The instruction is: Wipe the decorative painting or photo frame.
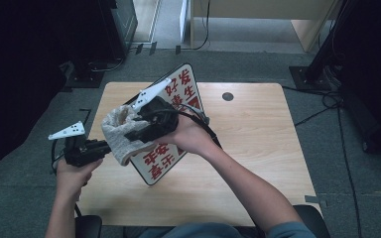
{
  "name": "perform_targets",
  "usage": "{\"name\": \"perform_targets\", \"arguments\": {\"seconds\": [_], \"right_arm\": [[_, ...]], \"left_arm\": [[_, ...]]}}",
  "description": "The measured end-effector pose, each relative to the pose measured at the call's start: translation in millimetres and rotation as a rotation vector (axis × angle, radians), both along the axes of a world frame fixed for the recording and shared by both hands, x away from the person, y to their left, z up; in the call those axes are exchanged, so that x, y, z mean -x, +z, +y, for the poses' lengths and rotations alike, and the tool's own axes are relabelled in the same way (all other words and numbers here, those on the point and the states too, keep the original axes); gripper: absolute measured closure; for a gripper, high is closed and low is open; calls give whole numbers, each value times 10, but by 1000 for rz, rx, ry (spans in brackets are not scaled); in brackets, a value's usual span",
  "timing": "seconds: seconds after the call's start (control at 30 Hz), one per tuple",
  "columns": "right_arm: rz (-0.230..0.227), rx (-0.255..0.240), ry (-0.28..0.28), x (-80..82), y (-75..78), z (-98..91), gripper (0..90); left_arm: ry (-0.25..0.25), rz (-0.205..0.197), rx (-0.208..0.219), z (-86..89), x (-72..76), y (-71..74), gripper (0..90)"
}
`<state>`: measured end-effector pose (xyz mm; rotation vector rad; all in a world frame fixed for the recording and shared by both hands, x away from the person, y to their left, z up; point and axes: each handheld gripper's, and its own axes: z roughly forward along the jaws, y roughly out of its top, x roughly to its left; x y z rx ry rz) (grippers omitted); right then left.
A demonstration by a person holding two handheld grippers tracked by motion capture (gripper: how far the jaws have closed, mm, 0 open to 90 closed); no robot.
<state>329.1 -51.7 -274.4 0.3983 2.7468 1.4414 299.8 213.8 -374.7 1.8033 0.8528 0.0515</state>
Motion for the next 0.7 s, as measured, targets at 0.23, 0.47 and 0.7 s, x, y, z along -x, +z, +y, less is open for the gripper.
{"name": "perform_targets", "arguments": {"seconds": [0.23,0.47,0.7], "right_arm": [[-2,9,-2,-37,5,138,558],[5,21,-9,-59,-23,121,558],[4,30,-6,-64,-31,100,557]], "left_arm": [[-12,-15,8,29,-33,27,800],[-14,-22,-1,37,-51,38,837],[3,-25,-4,89,-61,23,847]]}}
